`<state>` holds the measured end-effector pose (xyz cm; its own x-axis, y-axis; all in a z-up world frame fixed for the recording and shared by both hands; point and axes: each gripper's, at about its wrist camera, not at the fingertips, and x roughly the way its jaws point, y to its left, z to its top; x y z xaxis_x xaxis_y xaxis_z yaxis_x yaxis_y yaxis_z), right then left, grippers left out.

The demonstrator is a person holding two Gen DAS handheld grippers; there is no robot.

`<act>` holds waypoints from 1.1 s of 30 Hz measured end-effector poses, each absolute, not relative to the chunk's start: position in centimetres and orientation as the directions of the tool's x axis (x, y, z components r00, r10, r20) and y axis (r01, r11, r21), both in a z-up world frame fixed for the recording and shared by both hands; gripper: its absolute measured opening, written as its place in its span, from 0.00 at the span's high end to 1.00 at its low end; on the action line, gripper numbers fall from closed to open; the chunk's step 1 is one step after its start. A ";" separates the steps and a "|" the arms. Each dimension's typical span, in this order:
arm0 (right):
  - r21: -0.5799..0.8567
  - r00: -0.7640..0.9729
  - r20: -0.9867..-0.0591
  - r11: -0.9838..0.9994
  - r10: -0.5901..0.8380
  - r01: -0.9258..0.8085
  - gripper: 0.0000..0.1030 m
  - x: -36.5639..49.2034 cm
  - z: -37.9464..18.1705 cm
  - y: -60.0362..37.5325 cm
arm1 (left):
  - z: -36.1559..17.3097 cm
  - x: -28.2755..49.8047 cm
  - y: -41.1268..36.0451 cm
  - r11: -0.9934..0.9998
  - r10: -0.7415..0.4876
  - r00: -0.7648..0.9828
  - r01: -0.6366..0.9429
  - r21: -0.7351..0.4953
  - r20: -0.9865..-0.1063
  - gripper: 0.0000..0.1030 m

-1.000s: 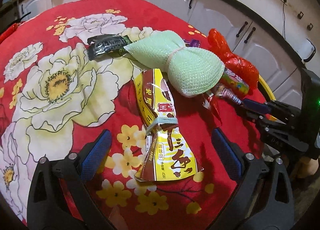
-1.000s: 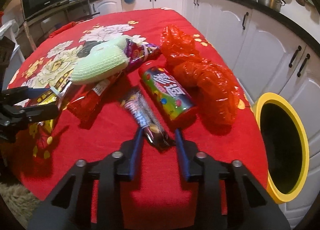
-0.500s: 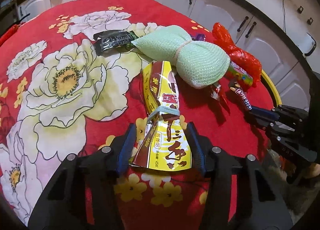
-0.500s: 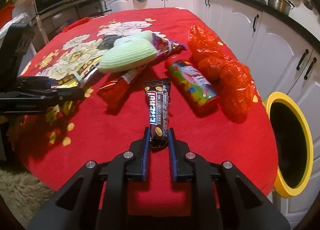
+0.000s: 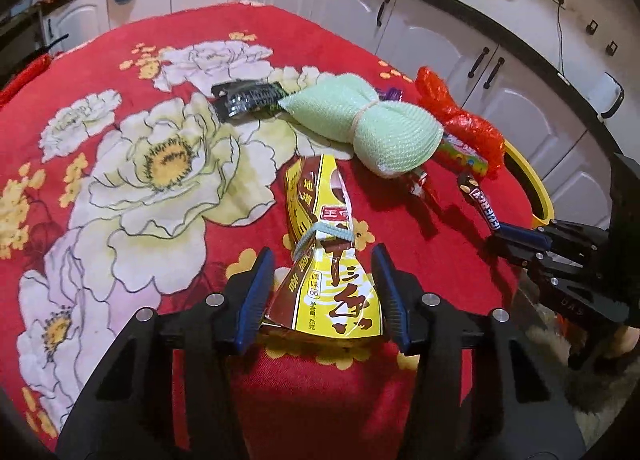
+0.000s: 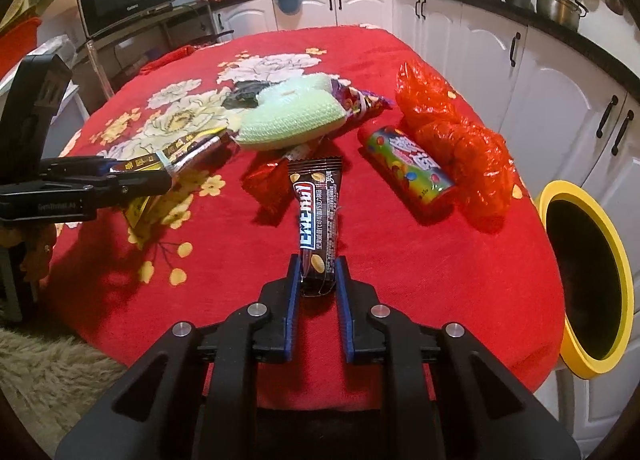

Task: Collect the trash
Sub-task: 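Grasp the dark candy bar with the right tool while the left tool grasps the yellow snack bag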

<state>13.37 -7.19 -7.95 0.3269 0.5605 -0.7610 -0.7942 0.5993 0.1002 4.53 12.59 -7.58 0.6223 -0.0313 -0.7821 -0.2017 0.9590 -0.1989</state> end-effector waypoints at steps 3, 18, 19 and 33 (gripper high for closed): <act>0.102 0.338 -0.750 0.604 0.569 -0.791 0.84 13.2 -7.4 -7.5 | -6.9 4.3 12.3 0.961 -0.030 0.633 -0.195 -0.197 -0.773 0.59; 0.122 0.377 -0.708 0.629 0.598 -0.768 0.84 13.5 -5.5 -9.3 | -4.5 4.5 9.5 0.982 -0.003 0.660 -0.138 -0.125 -0.752 0.63; 0.125 0.376 -0.708 0.630 0.598 -0.766 0.84 13.5 -5.5 -9.4 | -5.2 4.9 9.4 0.983 -0.010 0.634 -0.134 -0.123 -0.773 0.65; 0.158 0.384 -0.688 0.643 0.616 -0.749 0.84 14.4 -5.1 -10.3 | -9.9 8.9 9.4 0.987 0.030 0.481 -0.155 -0.051 -0.876 0.62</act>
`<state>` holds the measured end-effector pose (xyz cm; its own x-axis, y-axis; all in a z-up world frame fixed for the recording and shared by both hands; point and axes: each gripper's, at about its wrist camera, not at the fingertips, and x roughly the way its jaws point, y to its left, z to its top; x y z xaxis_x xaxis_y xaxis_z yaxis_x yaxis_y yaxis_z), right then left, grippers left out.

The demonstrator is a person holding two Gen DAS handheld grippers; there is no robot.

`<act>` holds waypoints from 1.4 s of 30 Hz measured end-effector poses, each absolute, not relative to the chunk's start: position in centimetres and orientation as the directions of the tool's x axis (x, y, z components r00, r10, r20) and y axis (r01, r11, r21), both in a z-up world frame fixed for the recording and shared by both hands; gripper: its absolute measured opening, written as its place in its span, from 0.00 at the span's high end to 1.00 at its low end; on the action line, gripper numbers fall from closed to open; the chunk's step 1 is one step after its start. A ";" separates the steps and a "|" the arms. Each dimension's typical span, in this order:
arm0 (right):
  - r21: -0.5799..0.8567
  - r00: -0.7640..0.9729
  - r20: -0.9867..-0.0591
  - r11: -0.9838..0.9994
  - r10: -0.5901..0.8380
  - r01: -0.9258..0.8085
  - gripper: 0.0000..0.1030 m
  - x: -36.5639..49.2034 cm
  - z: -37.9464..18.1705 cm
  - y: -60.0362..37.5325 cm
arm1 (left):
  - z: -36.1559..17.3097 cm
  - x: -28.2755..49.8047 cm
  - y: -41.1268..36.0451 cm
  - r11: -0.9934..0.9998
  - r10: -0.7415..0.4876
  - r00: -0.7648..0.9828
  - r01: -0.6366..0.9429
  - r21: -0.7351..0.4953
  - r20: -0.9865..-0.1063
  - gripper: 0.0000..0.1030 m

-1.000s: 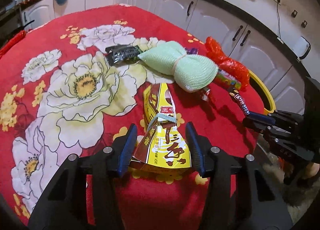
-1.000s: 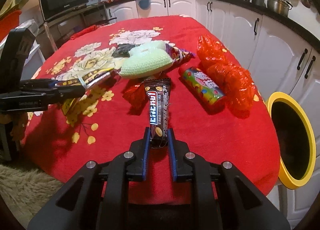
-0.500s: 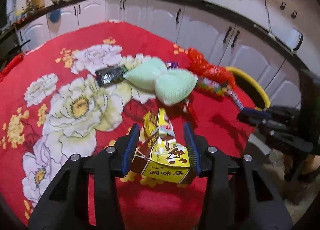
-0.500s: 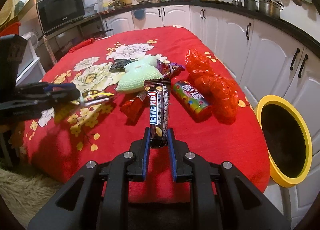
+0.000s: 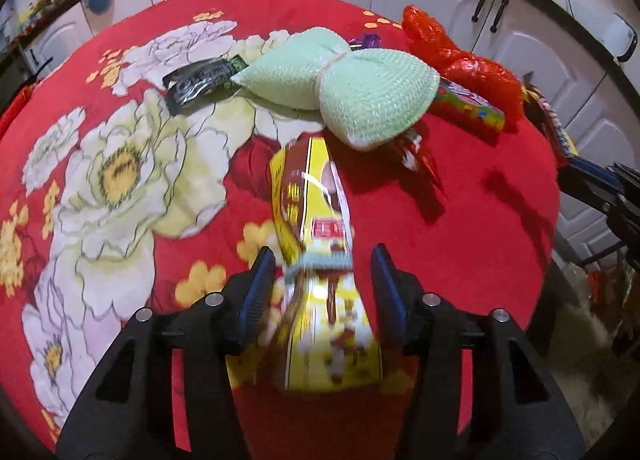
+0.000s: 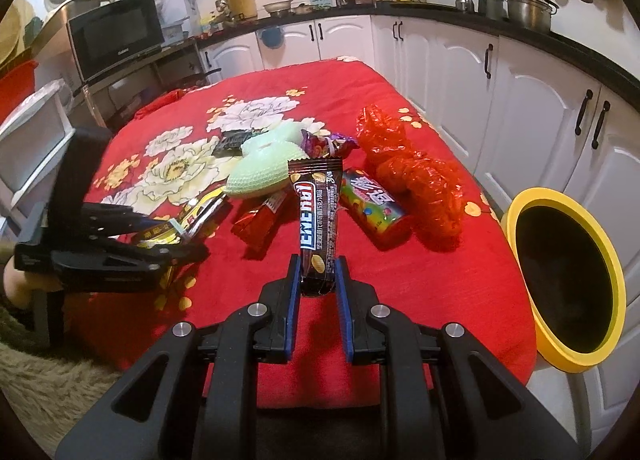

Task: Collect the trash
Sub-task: 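Grasp the dark candy bar with the right tool while the left tool grasps the yellow snack bag, then lift the candy bar and yellow snack bag and carry both over the yellow bin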

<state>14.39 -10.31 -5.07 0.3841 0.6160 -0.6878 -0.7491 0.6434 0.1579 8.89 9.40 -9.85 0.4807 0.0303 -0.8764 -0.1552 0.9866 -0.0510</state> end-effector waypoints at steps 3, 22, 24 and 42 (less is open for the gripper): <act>0.163 0.389 -0.682 0.648 0.619 -0.744 0.84 14.5 -4.9 -10.6 | -9.9 9.7 9.7 0.987 0.028 0.484 -0.152 -0.052 -0.875 0.74; 0.186 0.504 -0.601 0.721 0.621 -0.668 0.84 16.5 -1.7 -15.5 | -1.5 10.7 4.8 0.995 -0.062 0.668 -0.017 -0.099 -0.741 0.75; 0.184 0.519 -0.593 0.732 0.615 -0.656 0.84 16.7 -1.4 -16.3 | -1.0 11.5 3.9 0.995 -0.073 0.678 0.002 -0.097 -0.731 0.75; 0.187 0.643 -0.538 0.821 0.545 -0.539 0.84 18.8 0.5 -21.8 | 1.2 16.0 -2.5 0.987 -0.162 0.716 0.125 -0.103 -0.679 0.75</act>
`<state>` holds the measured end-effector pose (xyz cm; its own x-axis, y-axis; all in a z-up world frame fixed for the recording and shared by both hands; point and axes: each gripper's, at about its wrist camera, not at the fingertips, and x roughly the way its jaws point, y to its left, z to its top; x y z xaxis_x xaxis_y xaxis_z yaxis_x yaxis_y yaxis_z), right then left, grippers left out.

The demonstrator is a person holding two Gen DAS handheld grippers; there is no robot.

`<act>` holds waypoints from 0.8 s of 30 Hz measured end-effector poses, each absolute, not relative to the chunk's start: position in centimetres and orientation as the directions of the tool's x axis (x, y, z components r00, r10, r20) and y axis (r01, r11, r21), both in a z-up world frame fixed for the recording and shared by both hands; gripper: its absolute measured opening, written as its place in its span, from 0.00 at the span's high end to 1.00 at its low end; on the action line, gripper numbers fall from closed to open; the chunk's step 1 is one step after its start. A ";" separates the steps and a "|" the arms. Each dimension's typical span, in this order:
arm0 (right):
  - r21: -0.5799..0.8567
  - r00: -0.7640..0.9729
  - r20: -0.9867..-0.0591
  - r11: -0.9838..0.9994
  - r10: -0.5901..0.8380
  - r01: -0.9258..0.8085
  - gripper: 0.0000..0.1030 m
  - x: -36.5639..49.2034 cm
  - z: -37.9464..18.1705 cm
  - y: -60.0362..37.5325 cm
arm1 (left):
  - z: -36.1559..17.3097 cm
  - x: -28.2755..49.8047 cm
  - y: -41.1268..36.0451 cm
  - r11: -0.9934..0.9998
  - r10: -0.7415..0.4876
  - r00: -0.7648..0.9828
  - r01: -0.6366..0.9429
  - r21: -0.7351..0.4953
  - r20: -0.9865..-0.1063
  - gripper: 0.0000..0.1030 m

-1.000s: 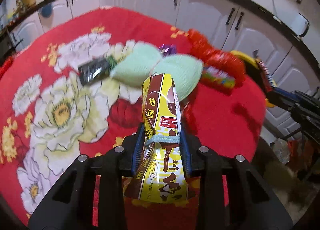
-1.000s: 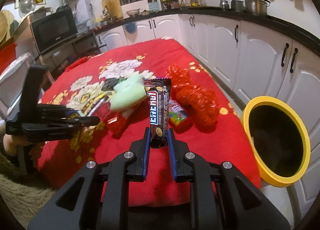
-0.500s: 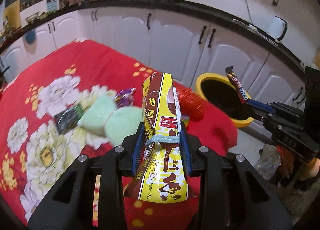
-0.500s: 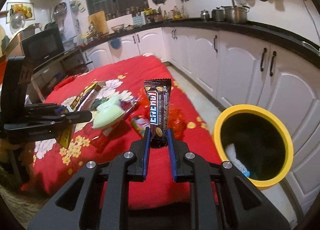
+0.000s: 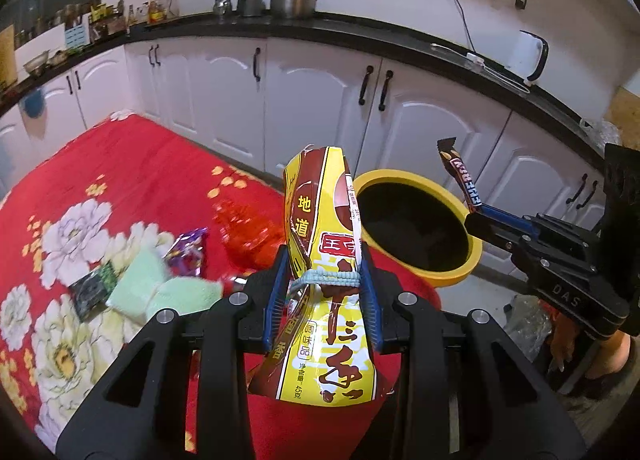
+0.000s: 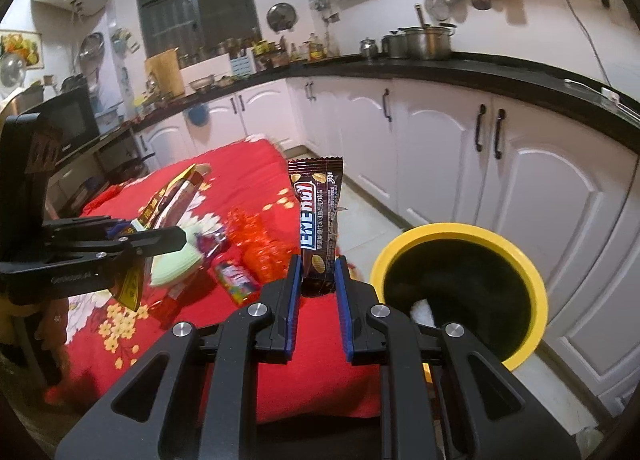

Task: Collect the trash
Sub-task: 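Lift the candy bar and yellow snack bag and carry both over the yellow bin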

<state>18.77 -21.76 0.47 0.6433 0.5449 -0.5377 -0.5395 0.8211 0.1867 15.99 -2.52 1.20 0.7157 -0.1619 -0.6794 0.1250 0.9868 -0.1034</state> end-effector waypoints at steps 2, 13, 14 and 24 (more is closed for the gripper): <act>0.189 0.656 -0.533 0.831 0.535 -0.524 0.84 19.0 0.5 -22.4 | 1.2 16.4 -3.0 0.985 -0.170 0.716 0.135 -0.105 -0.677 0.75; 0.213 0.716 -0.512 0.877 0.475 -0.430 0.84 20.4 0.5 -26.6 | 1.1 18.7 -6.1 0.975 -0.214 0.707 0.194 -0.107 -0.674 0.75; 0.216 0.718 -0.511 0.880 0.471 -0.423 0.84 20.5 0.5 -26.8 | 1.1 18.9 -6.4 0.974 -0.218 0.706 0.199 -0.107 -0.674 0.75; 0.223 0.746 -0.536 0.918 0.396 -0.328 0.84 21.9 -1.0 -29.8 | 0.2 21.5 -9.4 0.962 -0.257 0.683 0.249 -0.113 -0.684 0.75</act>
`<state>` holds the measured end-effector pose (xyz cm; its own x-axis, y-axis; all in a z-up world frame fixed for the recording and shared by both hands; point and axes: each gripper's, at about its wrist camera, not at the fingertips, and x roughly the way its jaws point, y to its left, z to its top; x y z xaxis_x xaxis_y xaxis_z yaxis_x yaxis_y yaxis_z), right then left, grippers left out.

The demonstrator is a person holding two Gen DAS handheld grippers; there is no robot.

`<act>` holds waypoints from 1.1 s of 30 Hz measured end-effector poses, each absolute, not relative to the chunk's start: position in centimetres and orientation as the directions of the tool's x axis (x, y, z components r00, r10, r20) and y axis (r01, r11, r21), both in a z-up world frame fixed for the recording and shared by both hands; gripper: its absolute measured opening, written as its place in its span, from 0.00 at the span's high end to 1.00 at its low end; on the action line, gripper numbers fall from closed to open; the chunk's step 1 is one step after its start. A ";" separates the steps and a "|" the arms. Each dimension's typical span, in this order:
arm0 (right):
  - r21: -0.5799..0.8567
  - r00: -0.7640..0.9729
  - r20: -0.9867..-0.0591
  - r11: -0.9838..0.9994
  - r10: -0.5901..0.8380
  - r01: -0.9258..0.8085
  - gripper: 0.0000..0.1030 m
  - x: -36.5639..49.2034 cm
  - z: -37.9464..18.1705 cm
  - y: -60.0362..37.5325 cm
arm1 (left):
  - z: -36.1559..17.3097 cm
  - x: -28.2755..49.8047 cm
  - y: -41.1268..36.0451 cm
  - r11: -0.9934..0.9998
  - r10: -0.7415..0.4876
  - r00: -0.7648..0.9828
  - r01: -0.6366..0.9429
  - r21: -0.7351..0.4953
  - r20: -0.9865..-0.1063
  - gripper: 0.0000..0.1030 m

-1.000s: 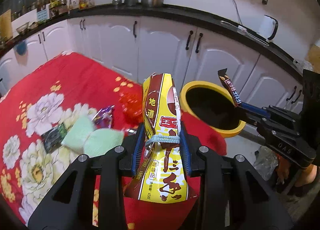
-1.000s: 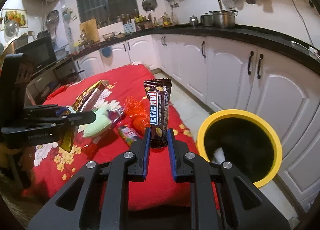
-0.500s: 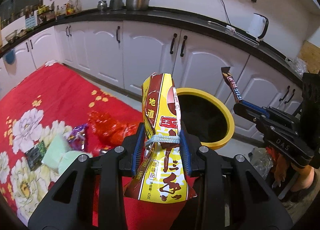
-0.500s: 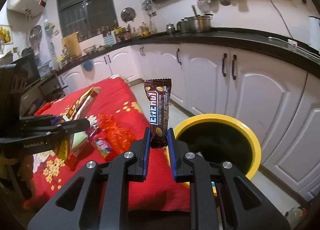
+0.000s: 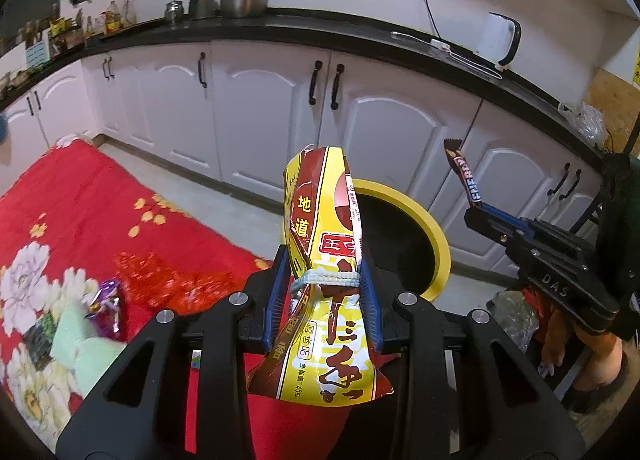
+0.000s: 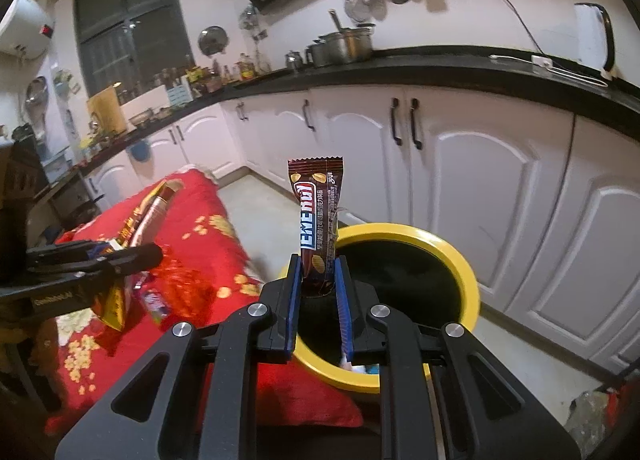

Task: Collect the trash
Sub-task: 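Lift the candy bar and yellow snack bag and carry both over the yellow bin, then open both tools to drop the candy bar and snack bag into the bin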

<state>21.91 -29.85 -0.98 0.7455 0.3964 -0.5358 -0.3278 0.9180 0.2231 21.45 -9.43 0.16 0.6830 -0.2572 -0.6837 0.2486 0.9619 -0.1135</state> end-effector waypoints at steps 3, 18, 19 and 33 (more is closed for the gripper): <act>0.237 0.742 -0.549 0.923 0.385 -0.304 0.84 22.4 -1.8 -30.6 | -0.3 22.3 -10.2 0.958 -0.269 0.674 0.260 -0.120 -0.688 0.75; 0.280 0.703 -0.608 0.928 0.369 -0.245 0.84 25.8 -5.8 -32.4 | -3.6 27.5 -13.1 0.950 -0.289 0.610 0.280 -0.141 -0.738 0.75; 0.282 0.700 -0.611 0.928 0.370 -0.244 0.84 26.0 -5.9 -32.5 | -4.0 28.1 -13.3 0.949 -0.290 0.603 0.279 -0.145 -0.743 0.75; 0.324 0.663 -0.671 0.936 0.332 -0.141 0.53 30.1 -9.5 -34.0 | -7.5 33.5 -13.6 0.943 -0.331 0.545 0.203 -0.262 -0.770 0.42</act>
<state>30.13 -34.00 -9.53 0.6634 0.3321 -0.6706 -0.1409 0.9355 0.3239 33.48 -13.56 -7.49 0.5455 -0.3315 -0.7698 0.2031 0.9434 -0.2623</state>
